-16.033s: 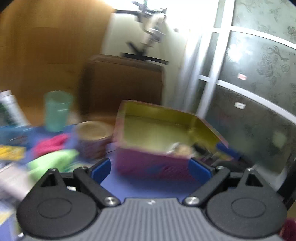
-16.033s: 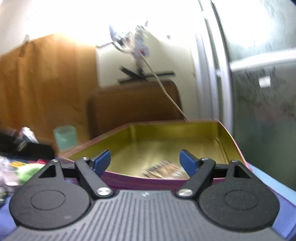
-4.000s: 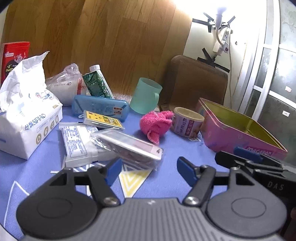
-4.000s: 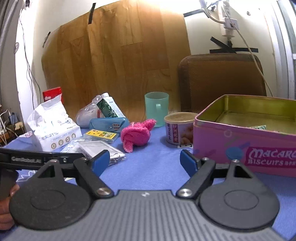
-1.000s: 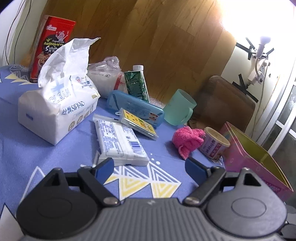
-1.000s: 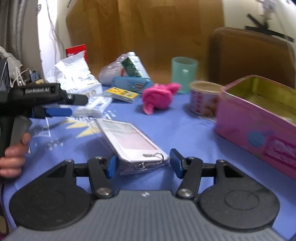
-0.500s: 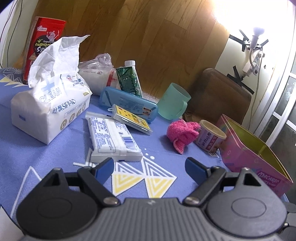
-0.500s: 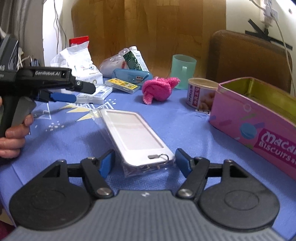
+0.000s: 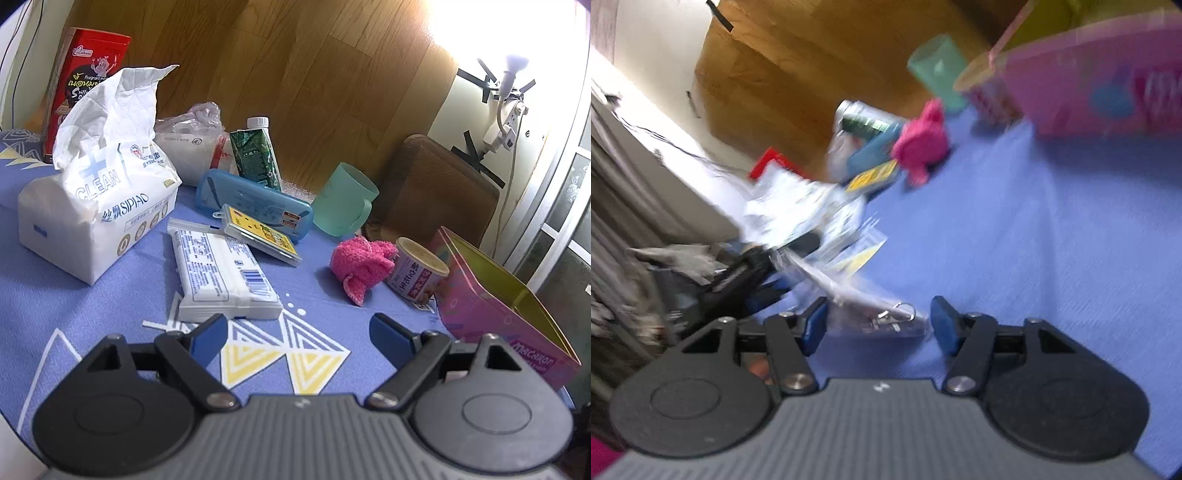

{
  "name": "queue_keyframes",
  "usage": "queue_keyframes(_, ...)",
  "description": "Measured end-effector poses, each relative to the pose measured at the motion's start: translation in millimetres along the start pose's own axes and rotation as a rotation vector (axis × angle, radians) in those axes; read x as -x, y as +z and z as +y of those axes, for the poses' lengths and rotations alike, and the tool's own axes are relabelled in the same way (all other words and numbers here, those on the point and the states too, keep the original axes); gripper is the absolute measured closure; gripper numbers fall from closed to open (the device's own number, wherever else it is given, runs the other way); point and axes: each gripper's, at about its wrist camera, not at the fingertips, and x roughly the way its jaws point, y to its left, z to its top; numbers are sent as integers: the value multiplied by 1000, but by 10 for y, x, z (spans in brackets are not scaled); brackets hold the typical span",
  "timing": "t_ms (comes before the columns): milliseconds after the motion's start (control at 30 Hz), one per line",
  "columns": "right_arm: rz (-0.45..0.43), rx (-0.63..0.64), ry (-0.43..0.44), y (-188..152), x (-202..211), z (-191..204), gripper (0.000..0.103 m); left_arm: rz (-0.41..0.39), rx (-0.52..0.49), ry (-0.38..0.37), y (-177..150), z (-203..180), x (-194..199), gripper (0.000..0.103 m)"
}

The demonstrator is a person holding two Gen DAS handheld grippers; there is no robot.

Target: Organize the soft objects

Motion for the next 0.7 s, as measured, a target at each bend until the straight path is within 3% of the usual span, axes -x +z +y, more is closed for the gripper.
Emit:
queue_keyframes(33, -48, 47, -53, -10, 31, 61, 22, -1, 0, 0, -2, 2, 4, 15)
queue_keyframes(67, -105, 95, -116, -30, 73, 125, 20, -3, -1, 0, -2, 1, 4, 15)
queue_keyframes(267, -200, 183, -234, 24, 27, 241, 19, -3, -2, 0, -7, -9, 9, 15)
queue_keyframes(400, -248, 292, -365, 70, -98, 287, 24, 0, 1, 1, -3, -8, 0, 15)
queue_keyframes(467, -236, 352, -407, 86, -173, 253, 26, 0, 0, 2, -5, -9, 3, 15)
queue_keyframes(700, -179, 472, -422, 124, -449, 337, 27, 2, 7, -1, 0, 4, -4, 15)
